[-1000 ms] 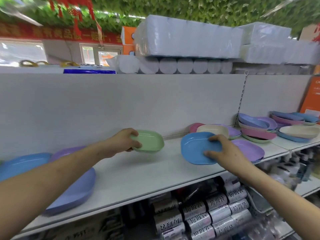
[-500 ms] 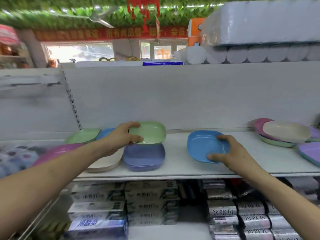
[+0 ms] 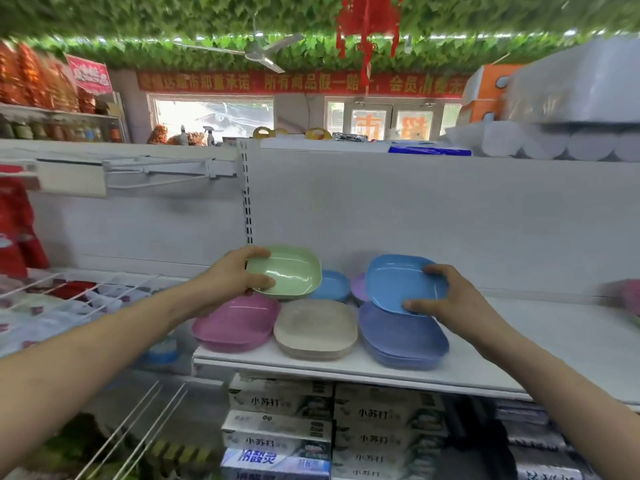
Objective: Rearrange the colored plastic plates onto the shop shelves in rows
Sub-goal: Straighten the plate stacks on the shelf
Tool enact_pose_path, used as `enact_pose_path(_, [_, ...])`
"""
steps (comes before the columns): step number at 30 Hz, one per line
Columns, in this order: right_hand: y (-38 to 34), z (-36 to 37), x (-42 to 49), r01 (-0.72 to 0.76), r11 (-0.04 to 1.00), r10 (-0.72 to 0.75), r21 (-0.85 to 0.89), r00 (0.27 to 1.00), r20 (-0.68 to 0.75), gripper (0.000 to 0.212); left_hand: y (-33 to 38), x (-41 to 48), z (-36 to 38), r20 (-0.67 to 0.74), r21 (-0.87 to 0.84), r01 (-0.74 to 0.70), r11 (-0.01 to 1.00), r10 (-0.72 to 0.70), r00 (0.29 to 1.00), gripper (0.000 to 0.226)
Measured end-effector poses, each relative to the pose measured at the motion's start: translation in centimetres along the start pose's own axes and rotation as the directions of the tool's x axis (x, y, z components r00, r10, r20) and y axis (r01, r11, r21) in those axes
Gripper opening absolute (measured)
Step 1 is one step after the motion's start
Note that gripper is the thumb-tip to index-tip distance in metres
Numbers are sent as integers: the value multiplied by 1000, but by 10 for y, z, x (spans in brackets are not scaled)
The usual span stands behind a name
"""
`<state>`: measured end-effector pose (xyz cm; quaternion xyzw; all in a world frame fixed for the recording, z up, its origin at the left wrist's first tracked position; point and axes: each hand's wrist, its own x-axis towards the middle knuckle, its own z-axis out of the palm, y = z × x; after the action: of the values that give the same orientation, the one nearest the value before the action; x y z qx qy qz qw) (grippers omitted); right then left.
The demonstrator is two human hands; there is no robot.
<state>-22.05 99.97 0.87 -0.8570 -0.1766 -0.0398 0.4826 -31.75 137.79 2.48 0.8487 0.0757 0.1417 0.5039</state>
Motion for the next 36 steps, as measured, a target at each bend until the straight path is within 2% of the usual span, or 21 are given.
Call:
enact_pose_path(4, [-33,45,10,41,997,-40,-65,999,16,80,-26,4,-50,-12,18,15,1000,-15,1000,59])
enact_pose_path(10, [-61,94,22,39,997,-39,-62,999,0,80,-53,13,-97,1,26,6,1000,-6,1000,59])
enact_pose_path(19, [-62,117,54,-65,995,65,-74,998,0,76,-68,30,-119,31,52,-7,999,5,999,58])
enact_pose_path(26, [-59,124,93,-102,971,126,-214,987,101,84,-71,33,-130,21,84,8,996,-10,1000,56])
enact_pose_path(32, [-55,136,109,-26,946,91,-322,978,188,83,-68,38,-122,25,99,12,995,-15,1000,56])
enact_pose_path(36, [-51,138,117,40,878,87,-476,967,241,83,-69,44,-110,40,104,9,995,-14,999,56])
